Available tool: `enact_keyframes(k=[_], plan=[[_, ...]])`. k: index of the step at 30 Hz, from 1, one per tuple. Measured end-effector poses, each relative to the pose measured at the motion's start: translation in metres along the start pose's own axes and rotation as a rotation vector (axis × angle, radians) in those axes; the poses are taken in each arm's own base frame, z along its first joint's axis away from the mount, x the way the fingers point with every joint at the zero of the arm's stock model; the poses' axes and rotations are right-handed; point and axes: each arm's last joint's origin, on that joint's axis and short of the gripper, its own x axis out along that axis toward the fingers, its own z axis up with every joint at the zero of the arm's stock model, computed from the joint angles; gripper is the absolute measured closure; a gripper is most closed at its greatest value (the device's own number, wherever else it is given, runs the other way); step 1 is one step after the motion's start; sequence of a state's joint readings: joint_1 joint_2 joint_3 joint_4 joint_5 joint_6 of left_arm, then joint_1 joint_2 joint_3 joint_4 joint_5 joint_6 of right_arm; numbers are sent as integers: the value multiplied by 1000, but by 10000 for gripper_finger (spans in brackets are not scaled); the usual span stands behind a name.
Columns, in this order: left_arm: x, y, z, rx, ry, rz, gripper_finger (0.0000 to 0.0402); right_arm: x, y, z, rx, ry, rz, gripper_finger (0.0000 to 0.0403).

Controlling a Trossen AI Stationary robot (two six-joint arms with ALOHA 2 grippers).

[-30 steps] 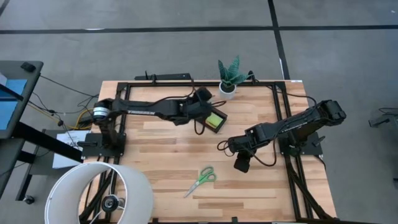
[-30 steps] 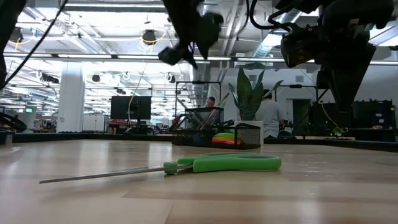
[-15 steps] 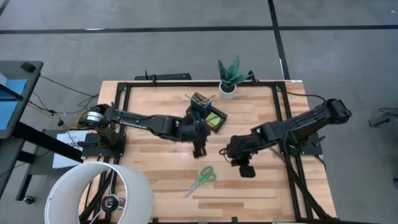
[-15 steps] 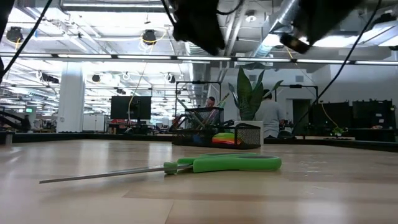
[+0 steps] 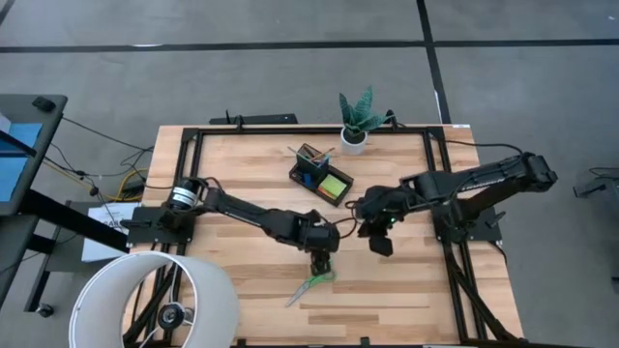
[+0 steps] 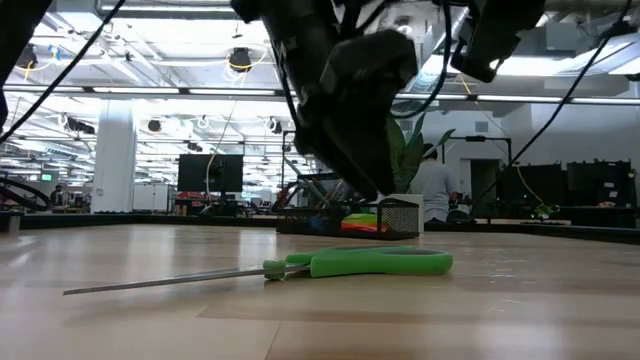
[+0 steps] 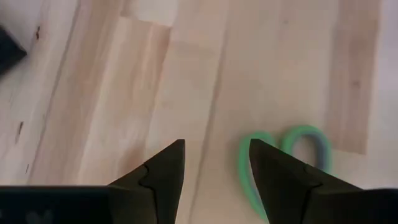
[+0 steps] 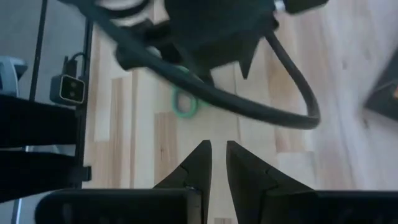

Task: Pick and place office supplies into organizer
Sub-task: Put the green scissors into the black desk organizer

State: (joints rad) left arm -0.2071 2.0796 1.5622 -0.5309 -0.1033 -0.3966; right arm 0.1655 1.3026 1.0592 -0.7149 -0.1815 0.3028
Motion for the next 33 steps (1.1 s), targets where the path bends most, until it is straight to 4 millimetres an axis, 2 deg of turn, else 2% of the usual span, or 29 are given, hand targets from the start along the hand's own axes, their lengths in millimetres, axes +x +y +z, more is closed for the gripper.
enact_keyframes(k=[6,15,18,23,29,33], plan=[[1,0,-1,1,16,-30,228,-17,-9,4,1,-79,-9,359],[-3,-31,-15,73,20,-56,228,-25,-25,9,2,-131,-44,359],[8,-37,-21,69,32,-32,228,-23,-29,11,13,-131,-53,359],[26,-33,-32,48,88,34,228,-24,-32,12,-4,-144,-58,359],[34,-28,-33,35,109,49,229,-24,-30,14,-6,-159,-50,359],[44,-29,-37,45,137,30,255,-23,-27,13,-15,-157,-43,359]])
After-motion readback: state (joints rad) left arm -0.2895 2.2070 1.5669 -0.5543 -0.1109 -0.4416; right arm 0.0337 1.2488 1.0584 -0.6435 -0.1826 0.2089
